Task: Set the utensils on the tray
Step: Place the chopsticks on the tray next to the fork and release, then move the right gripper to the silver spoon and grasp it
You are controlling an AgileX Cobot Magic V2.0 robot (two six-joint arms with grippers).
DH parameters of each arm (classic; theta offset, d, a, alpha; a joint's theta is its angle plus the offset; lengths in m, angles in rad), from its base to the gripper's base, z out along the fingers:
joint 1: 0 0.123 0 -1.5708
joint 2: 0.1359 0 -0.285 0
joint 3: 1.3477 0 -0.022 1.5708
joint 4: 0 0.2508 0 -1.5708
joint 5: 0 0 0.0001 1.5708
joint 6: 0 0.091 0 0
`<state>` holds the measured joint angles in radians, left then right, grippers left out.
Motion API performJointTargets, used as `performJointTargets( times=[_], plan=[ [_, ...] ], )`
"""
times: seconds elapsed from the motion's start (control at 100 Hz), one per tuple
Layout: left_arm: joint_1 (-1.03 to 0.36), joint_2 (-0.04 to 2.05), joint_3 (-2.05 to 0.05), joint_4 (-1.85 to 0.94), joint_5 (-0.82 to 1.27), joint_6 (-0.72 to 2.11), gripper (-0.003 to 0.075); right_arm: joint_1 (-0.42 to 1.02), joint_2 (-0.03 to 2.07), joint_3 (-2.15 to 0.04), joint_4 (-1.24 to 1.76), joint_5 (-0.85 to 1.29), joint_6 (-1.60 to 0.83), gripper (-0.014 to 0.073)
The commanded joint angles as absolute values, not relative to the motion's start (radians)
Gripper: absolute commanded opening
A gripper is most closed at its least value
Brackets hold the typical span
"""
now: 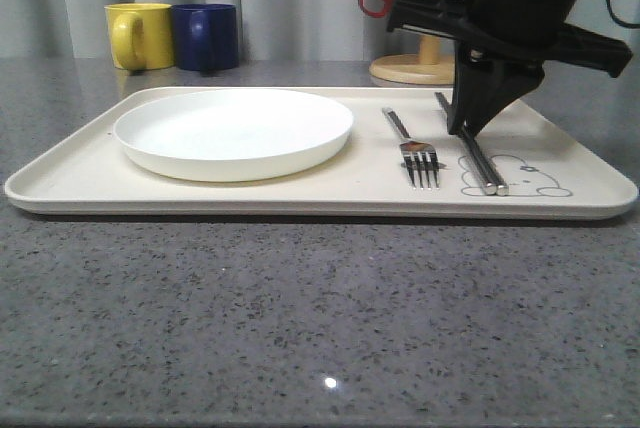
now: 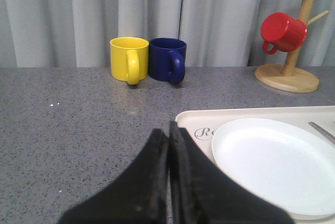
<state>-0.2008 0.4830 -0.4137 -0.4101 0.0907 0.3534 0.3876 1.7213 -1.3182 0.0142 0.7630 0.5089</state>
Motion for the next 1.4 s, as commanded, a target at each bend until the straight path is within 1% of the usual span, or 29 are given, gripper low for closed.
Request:
performJointTargets(
  times=[0.0, 0.11, 0.17, 0.24, 0.41, 0.5, 0.76, 0.97, 1.14, 1.39],
  plan=[
    [-0.207, 0.486, -0.441, -0.415, 0.021, 0.346, -0.0018, 0.398, 1.697, -1.348, 0.014, 0.717, 0.508, -0.0004],
    [-0.207, 0.486, -0.441, -0.415, 0.021, 0.346, -0.0018, 0.4, 1.71, -1.348, 0.014, 0.716, 0.508, 0.0],
    [-0.207, 0.486, -0.441, -0.415, 0.021, 0.346, -0.0018, 0.4, 1.711, -1.348, 0.014, 0.72, 0.508, 0.0024],
    [-0.207, 0.486, -0.441, -0.415, 0.021, 0.346, -0.0018, 0.4, 1.711, -1.348, 0.014, 0.721, 0.508, 0.0081],
    [-0.207, 0.486, -0.441, -0.415, 0.021, 0.346, -0.0018, 0.4, 1.71, -1.348, 0.014, 0.723, 0.508, 0.0267],
    [-0.207, 0.486, -0.441, -0.415, 0.021, 0.346, -0.0018, 0.4, 1.707, -1.348, 0.014, 0.723, 0.508, 0.0323],
    [-0.207, 0.486, -0.441, -0.415, 0.021, 0.346, -0.0018, 0.4, 1.65, -1.349, -0.026, 0.734, 0.508, 0.0332],
    [-0.207, 0.486, -0.441, -0.415, 0.021, 0.346, -0.0018, 0.367, 1.559, -1.349, -0.162, 0.842, 0.508, 0.0332],
    [-0.207, 0.486, -0.441, -0.415, 0.021, 0.346, -0.0018, 0.263, 1.507, -1.349, -0.245, 0.946, 0.466, 0.0331],
    [-0.207, 0.486, -0.441, -0.415, 0.021, 0.346, -0.0018, 0.071, 1.498, -1.347, -0.214, 0.986, 0.318, 0.033]
  ],
)
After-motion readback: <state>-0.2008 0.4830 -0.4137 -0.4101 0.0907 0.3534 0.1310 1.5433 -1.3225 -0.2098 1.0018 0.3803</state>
